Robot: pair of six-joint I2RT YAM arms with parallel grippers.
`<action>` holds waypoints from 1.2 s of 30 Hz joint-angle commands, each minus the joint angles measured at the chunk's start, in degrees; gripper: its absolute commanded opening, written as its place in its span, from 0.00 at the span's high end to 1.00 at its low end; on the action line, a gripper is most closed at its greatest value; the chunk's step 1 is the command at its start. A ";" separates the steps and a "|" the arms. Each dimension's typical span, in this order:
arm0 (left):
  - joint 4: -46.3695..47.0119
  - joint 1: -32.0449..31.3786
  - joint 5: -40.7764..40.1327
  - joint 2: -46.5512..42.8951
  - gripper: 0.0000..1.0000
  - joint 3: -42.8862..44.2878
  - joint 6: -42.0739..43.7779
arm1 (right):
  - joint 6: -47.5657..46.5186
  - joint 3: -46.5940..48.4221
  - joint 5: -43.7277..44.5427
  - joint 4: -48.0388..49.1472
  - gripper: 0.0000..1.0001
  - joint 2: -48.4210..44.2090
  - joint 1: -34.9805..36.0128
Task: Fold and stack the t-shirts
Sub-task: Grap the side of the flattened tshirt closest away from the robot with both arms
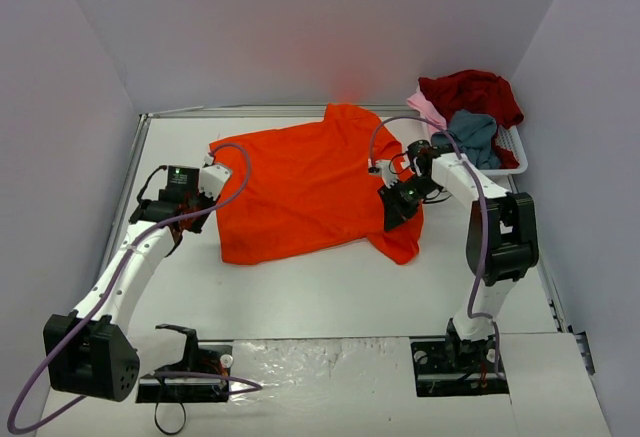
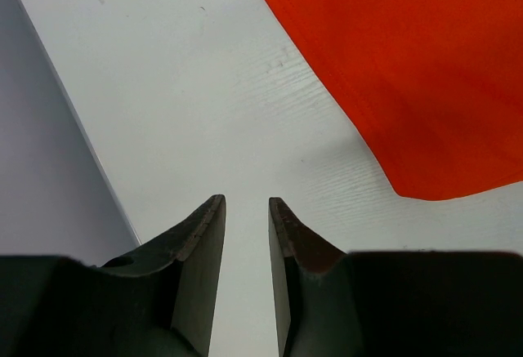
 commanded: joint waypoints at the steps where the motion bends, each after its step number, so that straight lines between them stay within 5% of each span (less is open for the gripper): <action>1: -0.56 0.53 0.35 -1.39 0.73 0.85 -0.94 | -0.55 -0.57 -1.26 -4.70 1.00 -3.67 0.68; 19: -0.56 0.53 1.05 -1.57 0.73 0.67 -0.85 | -5.39 -4.27 1.81 -10.24 1.00 -3.67 8.42; 24: -0.65 0.53 1.05 -1.31 0.73 0.76 -0.85 | -5.48 -2.95 1.64 -10.33 0.95 -1.04 8.94; 29: -0.47 0.53 0.96 -1.74 0.73 0.24 -0.76 | -4.95 -1.72 2.08 -10.41 0.80 -0.68 9.03; 36: -0.30 0.53 1.31 -1.13 0.72 0.50 -0.85 | -4.68 -3.65 5.15 -10.42 0.78 -2.97 9.12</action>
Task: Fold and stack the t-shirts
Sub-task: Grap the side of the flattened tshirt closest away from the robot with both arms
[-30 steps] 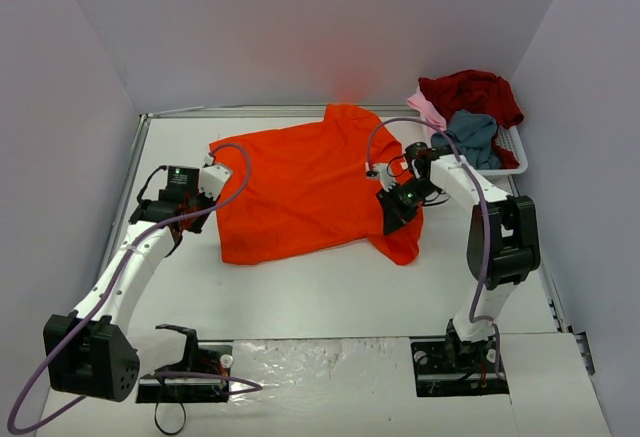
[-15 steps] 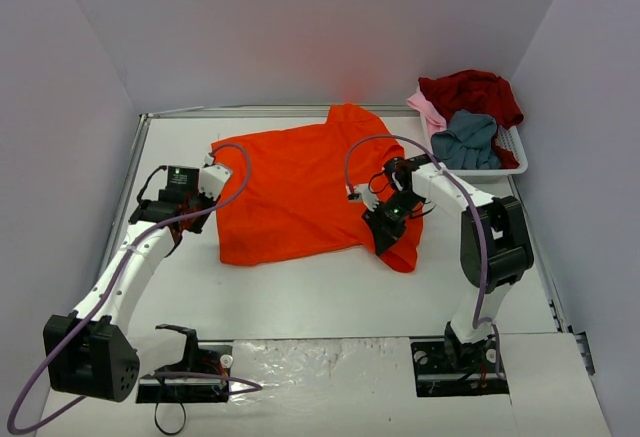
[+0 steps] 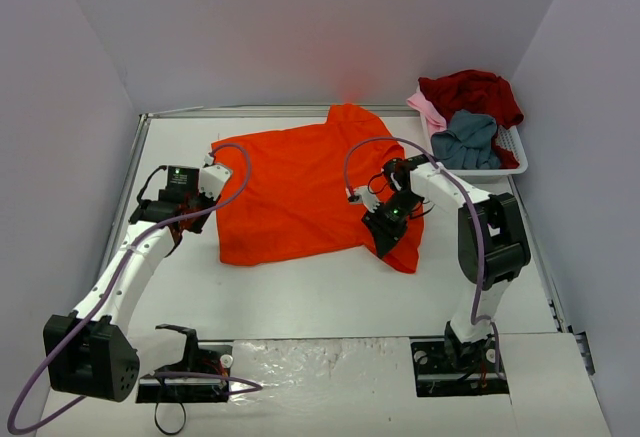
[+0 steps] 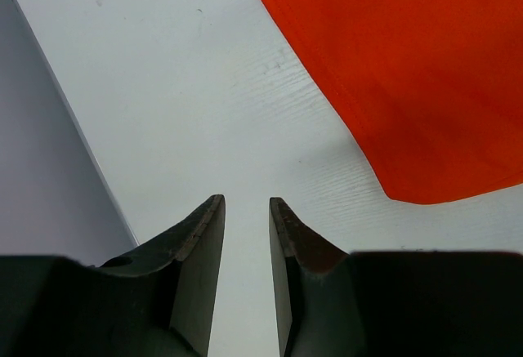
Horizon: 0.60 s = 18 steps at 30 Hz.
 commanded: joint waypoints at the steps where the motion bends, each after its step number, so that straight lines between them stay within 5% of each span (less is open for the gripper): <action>1: -0.30 0.53 0.90 -1.06 0.72 0.67 -0.85 | -0.07 -0.18 2.53 -3.36 0.76 -2.64 0.31; 7: -0.65 0.53 0.90 -1.15 0.72 0.85 -0.85 | 1.33 -0.70 3.59 -2.30 0.65 -3.61 0.31; 18: -0.82 0.45 0.99 -1.59 0.72 1.02 -1.02 | 2.04 -2.99 6.49 -1.95 0.63 -4.40 2.16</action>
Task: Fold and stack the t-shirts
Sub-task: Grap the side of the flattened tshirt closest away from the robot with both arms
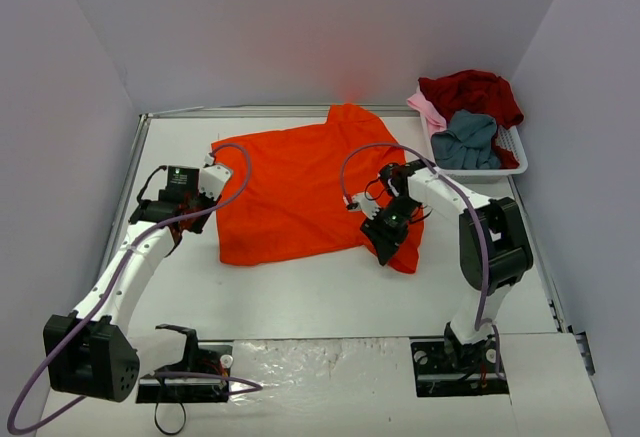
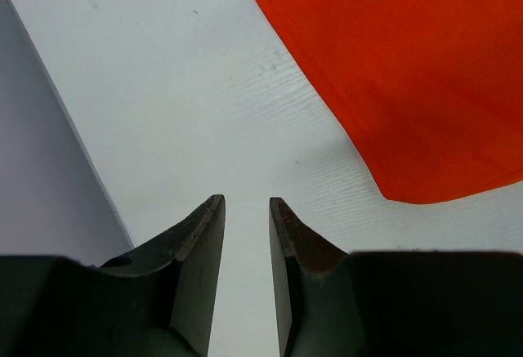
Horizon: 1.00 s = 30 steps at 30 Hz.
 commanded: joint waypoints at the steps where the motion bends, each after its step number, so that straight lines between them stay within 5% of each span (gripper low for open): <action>1: -0.80 0.53 0.35 -1.59 0.73 0.94 -0.92 | 0.55 -0.61 1.60 -2.52 0.63 -2.06 0.63; 30: -0.98 0.62 0.18 -2.73 0.72 0.41 -0.83 | 2.13 -1.57 5.99 -0.49 0.64 1.89 2.56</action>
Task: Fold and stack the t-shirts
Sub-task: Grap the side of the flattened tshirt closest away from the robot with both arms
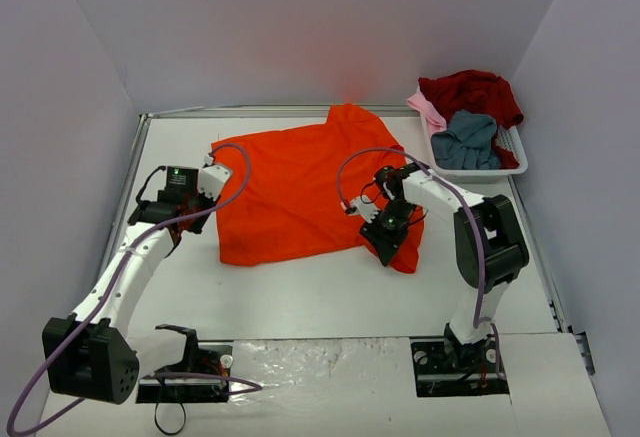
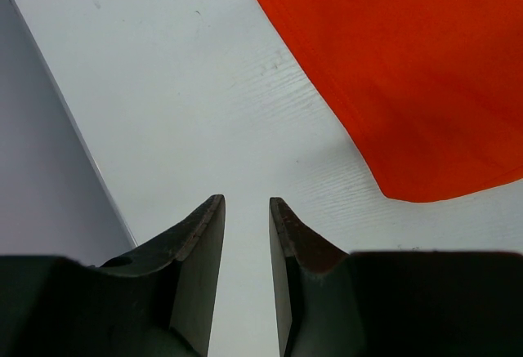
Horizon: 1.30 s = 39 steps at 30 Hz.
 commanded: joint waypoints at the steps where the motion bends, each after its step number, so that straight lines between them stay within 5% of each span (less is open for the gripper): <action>1: -0.65 0.49 0.18 -2.21 0.72 0.41 -0.83 | 0.41 -0.63 0.05 -2.99 0.64 0.50 0.90; 39: -1.18 0.58 -0.53 -3.44 0.72 0.76 -0.74 | 2.87 1.21 2.07 -0.17 0.67 5.33 4.76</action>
